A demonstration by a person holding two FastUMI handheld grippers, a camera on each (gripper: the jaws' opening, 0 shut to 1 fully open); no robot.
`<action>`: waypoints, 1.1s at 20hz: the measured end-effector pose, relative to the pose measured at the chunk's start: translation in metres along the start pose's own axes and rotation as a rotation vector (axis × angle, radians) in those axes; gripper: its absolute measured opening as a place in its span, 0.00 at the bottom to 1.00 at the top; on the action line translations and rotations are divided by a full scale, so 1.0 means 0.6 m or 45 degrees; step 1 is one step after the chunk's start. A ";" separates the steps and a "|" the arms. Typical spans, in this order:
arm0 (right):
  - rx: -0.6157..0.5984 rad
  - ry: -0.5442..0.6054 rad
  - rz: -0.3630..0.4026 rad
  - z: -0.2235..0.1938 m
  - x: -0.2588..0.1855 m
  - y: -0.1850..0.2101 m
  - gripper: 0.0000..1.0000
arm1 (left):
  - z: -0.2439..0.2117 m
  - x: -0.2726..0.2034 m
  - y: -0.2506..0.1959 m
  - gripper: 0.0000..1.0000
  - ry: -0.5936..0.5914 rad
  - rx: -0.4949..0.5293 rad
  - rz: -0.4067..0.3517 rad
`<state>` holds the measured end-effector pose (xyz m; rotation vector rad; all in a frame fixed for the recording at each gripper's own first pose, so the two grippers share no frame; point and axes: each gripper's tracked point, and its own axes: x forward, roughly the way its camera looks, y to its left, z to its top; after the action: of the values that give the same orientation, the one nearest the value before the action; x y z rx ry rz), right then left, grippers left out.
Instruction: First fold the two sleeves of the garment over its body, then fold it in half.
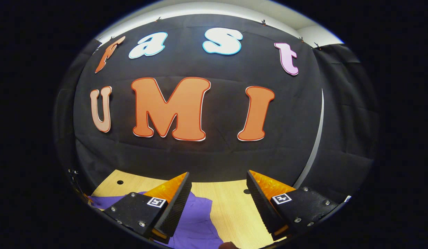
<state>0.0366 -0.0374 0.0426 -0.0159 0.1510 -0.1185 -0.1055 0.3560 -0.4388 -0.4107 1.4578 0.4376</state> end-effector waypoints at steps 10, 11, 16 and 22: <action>-0.135 -0.003 -0.010 -0.005 -0.011 -0.012 0.95 | 0.008 0.044 0.018 0.84 0.125 -0.018 0.076; -0.140 -0.003 -0.015 -0.007 -0.011 -0.016 0.95 | 0.009 0.047 0.016 0.79 0.119 -0.008 0.074; -0.107 0.020 -0.004 -0.022 -0.008 -0.037 0.95 | 0.012 0.044 -0.024 0.17 0.129 -0.020 0.014; -0.077 0.017 -0.017 -0.023 0.002 -0.085 0.95 | 0.045 -0.048 -0.087 0.05 -0.022 0.126 -0.061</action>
<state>0.0296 -0.0884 0.0298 -0.0766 0.1681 -0.1272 -0.0568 0.3243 -0.4077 -0.3613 1.4436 0.3282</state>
